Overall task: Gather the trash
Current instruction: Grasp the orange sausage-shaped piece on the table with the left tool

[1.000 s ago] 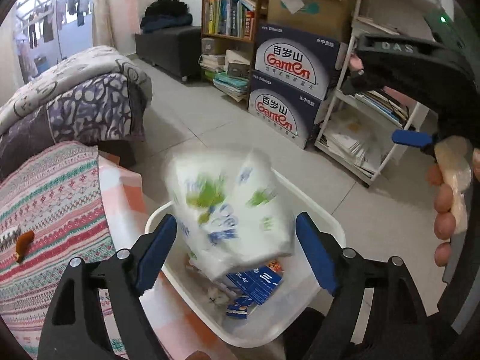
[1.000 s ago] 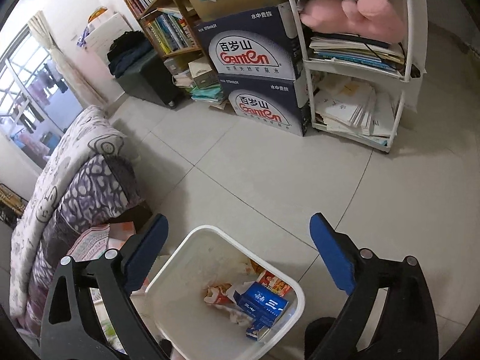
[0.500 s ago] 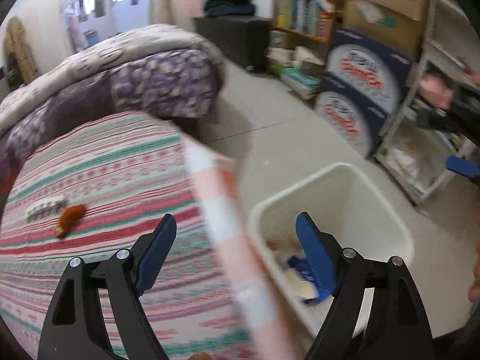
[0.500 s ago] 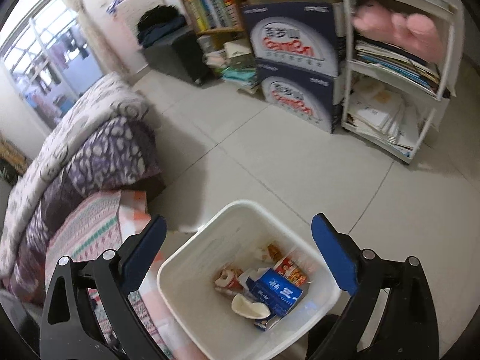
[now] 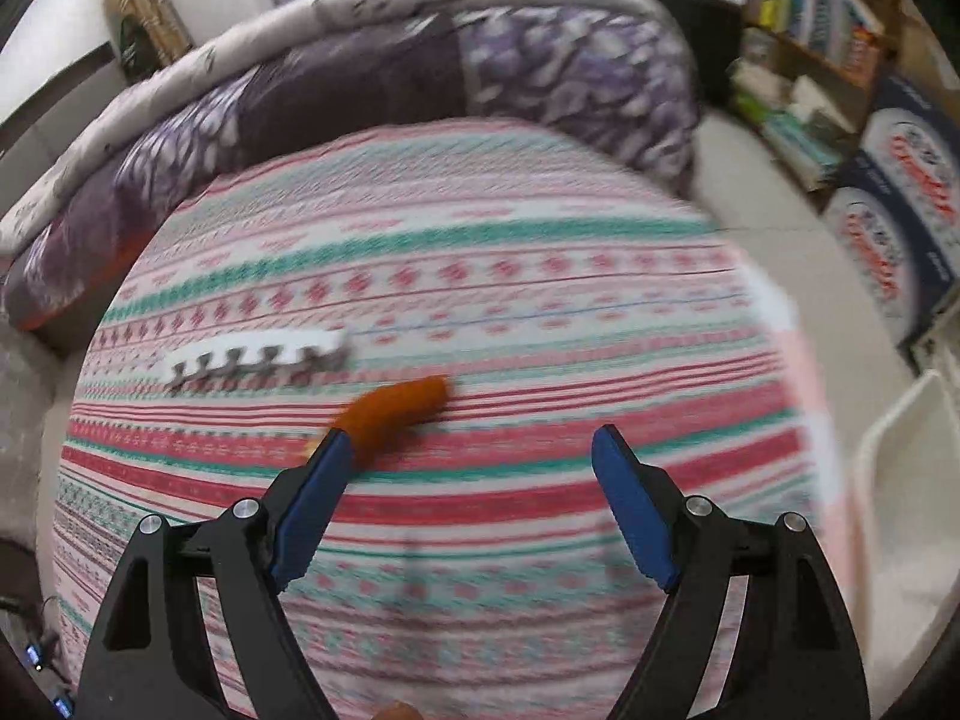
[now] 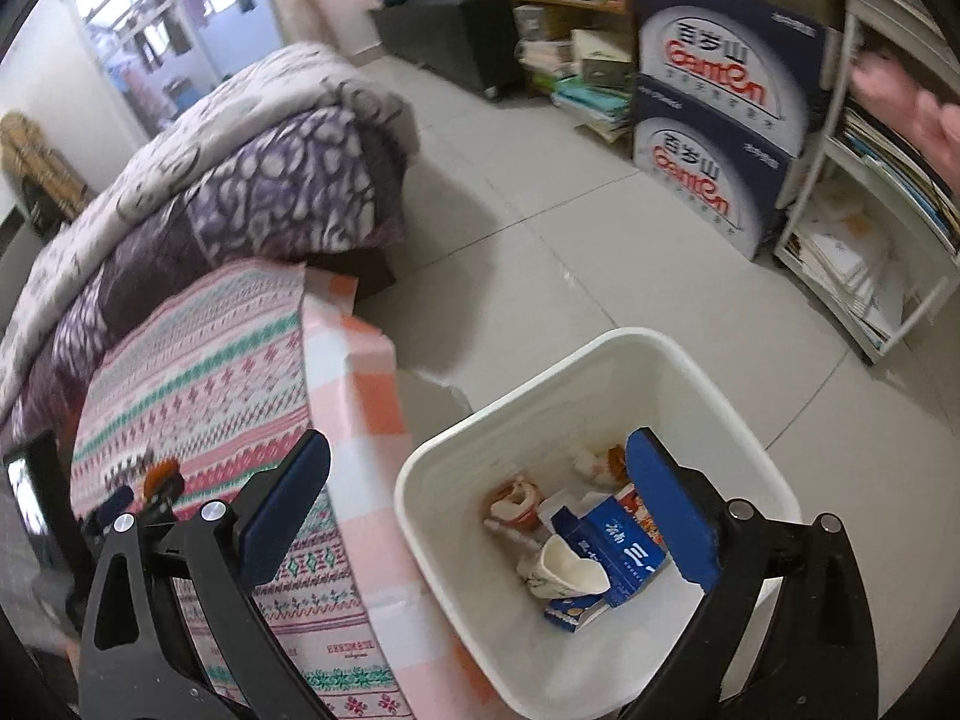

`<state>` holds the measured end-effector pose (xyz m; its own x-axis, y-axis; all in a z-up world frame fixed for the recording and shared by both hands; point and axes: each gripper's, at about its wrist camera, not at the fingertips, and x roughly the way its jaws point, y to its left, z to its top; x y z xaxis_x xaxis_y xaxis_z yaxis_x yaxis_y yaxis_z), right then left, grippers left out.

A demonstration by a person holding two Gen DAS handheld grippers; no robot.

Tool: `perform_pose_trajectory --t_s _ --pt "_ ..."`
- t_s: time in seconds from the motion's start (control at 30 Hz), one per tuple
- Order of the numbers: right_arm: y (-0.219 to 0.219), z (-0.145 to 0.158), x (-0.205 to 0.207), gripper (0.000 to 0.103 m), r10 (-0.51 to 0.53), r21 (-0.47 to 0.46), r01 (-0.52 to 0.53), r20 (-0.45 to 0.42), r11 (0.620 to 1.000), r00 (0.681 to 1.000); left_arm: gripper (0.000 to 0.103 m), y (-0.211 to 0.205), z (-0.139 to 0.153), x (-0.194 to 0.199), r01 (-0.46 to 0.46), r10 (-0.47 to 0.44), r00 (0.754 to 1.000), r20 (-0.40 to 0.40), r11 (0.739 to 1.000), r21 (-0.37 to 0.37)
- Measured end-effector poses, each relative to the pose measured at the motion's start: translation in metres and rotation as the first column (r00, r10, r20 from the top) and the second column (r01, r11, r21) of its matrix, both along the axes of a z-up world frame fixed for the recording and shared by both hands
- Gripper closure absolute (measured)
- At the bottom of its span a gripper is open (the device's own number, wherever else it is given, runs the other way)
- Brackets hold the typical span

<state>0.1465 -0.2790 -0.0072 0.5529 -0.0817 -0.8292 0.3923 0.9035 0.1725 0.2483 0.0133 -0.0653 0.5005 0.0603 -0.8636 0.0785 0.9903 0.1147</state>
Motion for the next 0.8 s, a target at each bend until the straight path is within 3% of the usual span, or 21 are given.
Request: perform_pose_trajectory --t_s 0.23,0.33,0.53,0.6,0.63,0.8 --pt "0.019 -0.006 0.009 0.008 0.048 -0.03 -0.048 -0.026 0.998 0.999 0.027 0.04 -0.027 0.02 -0.003 0.002 0.999 -0.032 1.0 -0.007" --pt "0.027 -0.011 0.012 0.008 0.065 -0.035 -0.067 -0.044 0.997 0.997 0.036 0.044 -0.036 0.023 0.016 -0.018 0.999 -0.033 0.999 -0.045" --pt "0.036 -0.021 0.017 0.008 0.077 -0.042 -0.08 -0.073 0.996 0.994 0.066 0.038 -0.035 0.023 0.068 -0.07 0.997 -0.021 0.994 -0.086" --pt "0.041 -0.022 0.019 0.008 0.081 -0.056 -0.085 -0.067 0.995 0.994 0.074 0.042 -0.031 0.022 0.063 -0.066 0.997 -0.026 0.992 -0.11" --pt "0.046 -0.022 0.02 0.008 0.09 -0.069 -0.094 -0.058 0.993 0.994 0.083 0.045 -0.028 0.021 0.06 -0.064 0.998 -0.022 0.99 -0.126" --pt "0.089 -0.032 0.037 0.008 0.249 -0.151 -0.255 -0.054 0.955 0.967 0.085 0.084 0.016 0.015 -0.003 0.019 0.997 0.07 0.975 -0.221"
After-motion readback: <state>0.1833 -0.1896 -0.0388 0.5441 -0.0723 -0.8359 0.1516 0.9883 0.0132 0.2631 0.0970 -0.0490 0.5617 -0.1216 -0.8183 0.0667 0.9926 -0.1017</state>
